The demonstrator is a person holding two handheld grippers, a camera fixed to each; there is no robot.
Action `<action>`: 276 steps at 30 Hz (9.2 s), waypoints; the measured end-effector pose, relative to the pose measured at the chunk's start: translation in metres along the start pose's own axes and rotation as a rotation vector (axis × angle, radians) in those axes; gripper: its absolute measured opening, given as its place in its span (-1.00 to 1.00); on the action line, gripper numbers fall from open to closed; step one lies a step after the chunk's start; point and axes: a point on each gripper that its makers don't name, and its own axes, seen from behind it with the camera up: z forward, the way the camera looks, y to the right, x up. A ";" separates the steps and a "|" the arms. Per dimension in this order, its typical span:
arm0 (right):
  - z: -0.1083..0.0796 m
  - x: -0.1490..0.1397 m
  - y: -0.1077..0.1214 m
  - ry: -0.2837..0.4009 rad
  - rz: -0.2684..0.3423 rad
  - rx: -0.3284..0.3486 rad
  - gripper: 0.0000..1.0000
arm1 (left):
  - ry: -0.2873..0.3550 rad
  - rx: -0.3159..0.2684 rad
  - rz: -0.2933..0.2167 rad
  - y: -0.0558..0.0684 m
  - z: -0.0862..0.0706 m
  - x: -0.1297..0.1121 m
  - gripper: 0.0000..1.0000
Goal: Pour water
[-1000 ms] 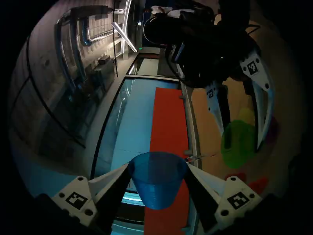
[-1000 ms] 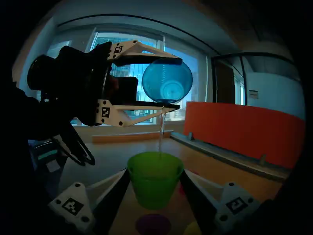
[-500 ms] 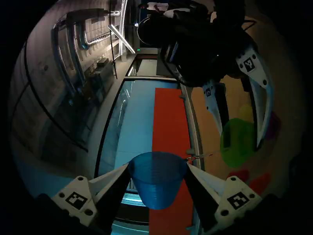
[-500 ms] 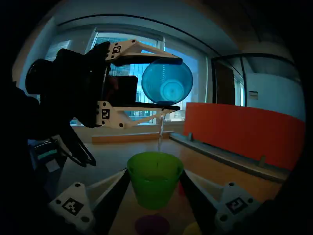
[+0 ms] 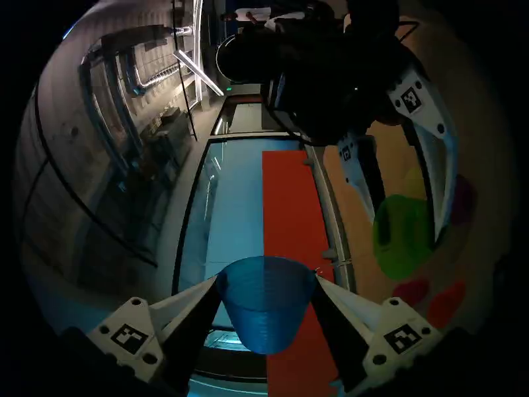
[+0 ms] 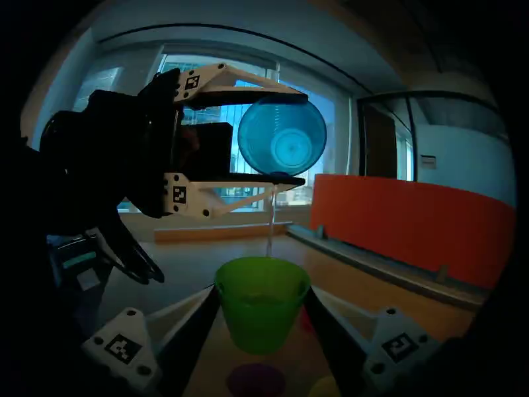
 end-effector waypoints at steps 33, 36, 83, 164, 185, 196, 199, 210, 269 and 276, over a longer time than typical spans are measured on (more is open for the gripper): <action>-0.002 0.002 0.003 0.009 0.003 -0.008 0.80 | 0.013 0.001 -0.165 -0.005 0.003 -0.004 0.76; -0.002 0.002 0.003 0.011 0.003 -0.010 0.80 | 0.009 -0.003 -0.231 -0.005 0.004 -0.007 0.76; -0.016 0.019 0.010 0.063 0.002 -0.037 0.80 | 0.026 -0.060 -1.216 -0.001 0.005 -0.036 0.76; -0.109 0.021 0.068 0.000 0.033 -0.197 0.80 | -0.058 -0.218 -1.493 0.125 -0.038 -0.028 0.78; -0.117 -0.005 0.062 -0.087 0.048 -0.173 0.81 | -0.103 -0.360 -1.457 0.168 -0.048 -0.014 0.78; -0.116 -0.030 0.055 -0.177 0.049 -0.143 0.80 | -0.143 -0.433 -1.429 0.194 -0.051 -0.011 0.79; -0.116 -0.036 0.052 -0.198 0.049 -0.131 0.81 | -0.158 -0.458 -1.422 0.203 -0.052 -0.009 0.79; -0.117 -0.056 0.048 -0.275 0.046 -0.093 0.81 | -0.208 -0.535 -1.409 0.230 -0.058 -0.009 0.79; -0.122 -0.164 0.028 -0.540 0.059 0.021 0.81 | -0.274 -0.746 -1.398 0.319 -0.049 -0.001 0.79; -0.121 -0.171 0.029 -0.548 0.062 0.019 0.81 | -0.274 -0.750 -1.406 0.324 -0.049 0.000 0.79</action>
